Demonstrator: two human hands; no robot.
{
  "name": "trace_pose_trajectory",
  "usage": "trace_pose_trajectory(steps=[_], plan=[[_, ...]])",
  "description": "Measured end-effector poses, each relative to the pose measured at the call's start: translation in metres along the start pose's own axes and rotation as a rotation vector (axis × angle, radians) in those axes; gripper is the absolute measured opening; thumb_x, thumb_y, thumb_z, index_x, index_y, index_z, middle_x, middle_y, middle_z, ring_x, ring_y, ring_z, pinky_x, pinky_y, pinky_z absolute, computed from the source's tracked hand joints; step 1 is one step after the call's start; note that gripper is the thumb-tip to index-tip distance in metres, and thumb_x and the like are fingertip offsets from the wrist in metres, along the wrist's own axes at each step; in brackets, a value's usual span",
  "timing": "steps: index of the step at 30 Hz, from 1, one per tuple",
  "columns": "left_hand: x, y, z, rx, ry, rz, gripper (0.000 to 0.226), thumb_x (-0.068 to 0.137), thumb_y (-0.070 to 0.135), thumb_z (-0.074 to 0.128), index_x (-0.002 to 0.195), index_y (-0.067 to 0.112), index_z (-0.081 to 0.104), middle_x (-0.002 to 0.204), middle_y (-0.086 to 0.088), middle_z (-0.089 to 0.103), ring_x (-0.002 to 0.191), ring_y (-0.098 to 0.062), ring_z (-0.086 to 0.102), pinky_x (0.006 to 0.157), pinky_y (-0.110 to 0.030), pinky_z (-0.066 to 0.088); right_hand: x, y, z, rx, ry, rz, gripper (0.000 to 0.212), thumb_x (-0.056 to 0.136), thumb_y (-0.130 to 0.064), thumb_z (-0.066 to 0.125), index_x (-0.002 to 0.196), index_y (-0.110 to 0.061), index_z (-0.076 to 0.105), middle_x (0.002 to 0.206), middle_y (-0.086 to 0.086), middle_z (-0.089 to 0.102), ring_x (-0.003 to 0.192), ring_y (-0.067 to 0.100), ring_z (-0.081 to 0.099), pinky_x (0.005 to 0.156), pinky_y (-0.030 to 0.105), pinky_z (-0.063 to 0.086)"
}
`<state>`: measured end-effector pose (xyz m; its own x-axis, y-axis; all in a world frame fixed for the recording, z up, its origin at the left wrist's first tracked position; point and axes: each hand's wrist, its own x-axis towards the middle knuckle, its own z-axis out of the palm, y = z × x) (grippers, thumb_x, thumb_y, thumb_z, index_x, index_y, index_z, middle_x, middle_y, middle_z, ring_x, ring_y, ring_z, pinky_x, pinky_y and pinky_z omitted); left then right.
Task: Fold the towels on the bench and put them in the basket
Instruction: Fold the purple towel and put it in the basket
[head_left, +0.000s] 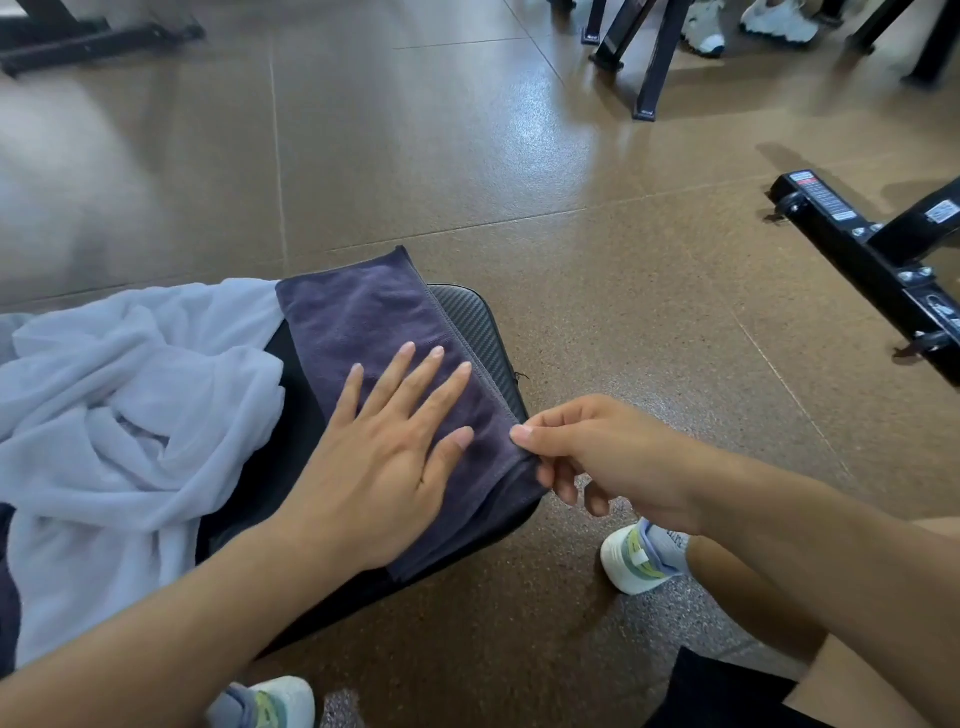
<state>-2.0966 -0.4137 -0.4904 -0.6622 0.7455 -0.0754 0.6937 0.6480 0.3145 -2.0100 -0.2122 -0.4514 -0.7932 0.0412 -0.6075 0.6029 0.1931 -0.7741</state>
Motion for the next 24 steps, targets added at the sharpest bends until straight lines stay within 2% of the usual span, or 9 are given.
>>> trace_pose_trajectory(steps=[3, 5, 8, 10, 12, 14, 16, 20, 24], plan=[[0.013, -0.007, -0.003, 0.061, 0.049, 0.071, 0.062, 0.099, 0.047, 0.015, 0.160, 0.037, 0.017, 0.169, 0.010, 0.014, 0.157, -0.011, -0.003, 0.126, -0.053, 0.010, -0.002, -0.003, -0.002, 0.023, -0.046, 0.018, 0.026, 0.101, -0.030, 0.058, 0.080, -0.015, 0.062, 0.064, -0.003, 0.057, 0.052, 0.009, 0.046, 0.044, 0.022, 0.029], [0.022, -0.011, -0.006, 0.057, 0.019, 0.137, 0.061, 0.098, 0.041, 0.016, 0.159, 0.039, 0.023, 0.168, 0.010, 0.017, 0.157, -0.012, 0.000, 0.125, -0.053, 0.011, -0.005, -0.006, -0.003, -0.022, -0.093, 0.008, 0.030, 0.100, -0.031, 0.060, 0.073, -0.018, 0.062, 0.064, -0.003, 0.058, 0.052, 0.008, 0.045, 0.043, 0.020, 0.026], [0.028, -0.017, -0.002, 0.130, -0.021, 0.224, 0.057, 0.099, 0.040, 0.019, 0.151, 0.040, 0.042, 0.166, 0.009, 0.024, 0.157, -0.014, 0.004, 0.126, -0.052, 0.011, -0.006, -0.005, -0.001, -0.111, -0.098, -0.020, 0.034, 0.099, -0.033, 0.061, 0.069, -0.017, 0.061, 0.059, -0.005, 0.058, 0.049, 0.007, 0.042, 0.044, 0.022, 0.024], [0.027, -0.019, 0.002, 0.158, -0.024, 0.201, 0.056, 0.100, 0.044, 0.018, 0.148, 0.039, 0.046, 0.165, 0.009, 0.028, 0.157, -0.014, 0.005, 0.125, -0.052, 0.012, -0.005, -0.003, -0.002, -0.173, -0.070, -0.015, 0.037, 0.099, -0.034, 0.061, 0.066, -0.017, 0.062, 0.057, -0.006, 0.058, 0.048, 0.008, 0.043, 0.043, 0.022, 0.026], [0.026, -0.021, 0.006, 0.126, -0.026, 0.186, 0.059, 0.100, 0.048, 0.015, 0.153, 0.037, 0.038, 0.167, 0.011, 0.020, 0.156, -0.011, -0.002, 0.127, -0.048, 0.009, -0.002, 0.001, -0.004, -0.292, -0.047, 0.003, 0.038, 0.099, -0.036, 0.061, 0.065, -0.018, 0.065, 0.058, -0.006, 0.062, 0.048, 0.007, 0.046, 0.045, 0.021, 0.034], [0.026, -0.020, 0.009, 0.086, -0.029, 0.168, 0.063, 0.099, 0.052, 0.013, 0.160, 0.035, 0.020, 0.169, 0.011, 0.004, 0.155, -0.007, -0.013, 0.128, -0.044, 0.004, 0.001, 0.006, -0.006, -0.466, 0.003, 0.005, 0.035, 0.097, -0.040, 0.062, 0.073, -0.015, 0.072, 0.066, 0.000, 0.070, 0.049, 0.005, 0.051, 0.054, 0.024, 0.043], [0.027, -0.019, 0.013, 0.031, -0.012, 0.106, 0.073, 0.097, 0.061, 0.014, 0.162, 0.029, 0.003, 0.168, 0.010, -0.011, 0.152, -0.004, -0.021, 0.128, -0.040, -0.001, 0.004, 0.011, -0.006, -0.565, 0.064, -0.020, 0.029, 0.091, -0.044, 0.066, 0.077, -0.021, 0.075, 0.072, 0.000, 0.074, 0.052, 0.004, 0.054, 0.060, 0.027, 0.047], [0.029, -0.020, 0.021, 0.047, -0.031, -0.049, 0.092, 0.086, 0.075, 0.004, 0.159, 0.022, -0.015, 0.164, 0.009, -0.026, 0.148, -0.005, -0.031, 0.126, -0.038, -0.011, 0.005, 0.011, -0.009, -0.526, 0.126, -0.074, 0.027, 0.084, -0.045, 0.075, 0.073, -0.020, 0.074, 0.062, -0.005, 0.066, 0.053, 0.003, 0.053, 0.054, 0.022, 0.042], [0.025, -0.019, 0.025, 0.077, -0.023, -0.097, 0.093, 0.084, 0.075, -0.001, 0.157, 0.020, -0.019, 0.164, 0.007, -0.029, 0.147, -0.007, -0.034, 0.124, -0.043, -0.016, 0.002, 0.010, -0.011, -0.508, 0.117, -0.099, 0.025, 0.084, -0.043, 0.076, 0.074, -0.020, 0.072, 0.062, -0.008, 0.066, 0.054, 0.001, 0.054, 0.056, 0.023, 0.042]])
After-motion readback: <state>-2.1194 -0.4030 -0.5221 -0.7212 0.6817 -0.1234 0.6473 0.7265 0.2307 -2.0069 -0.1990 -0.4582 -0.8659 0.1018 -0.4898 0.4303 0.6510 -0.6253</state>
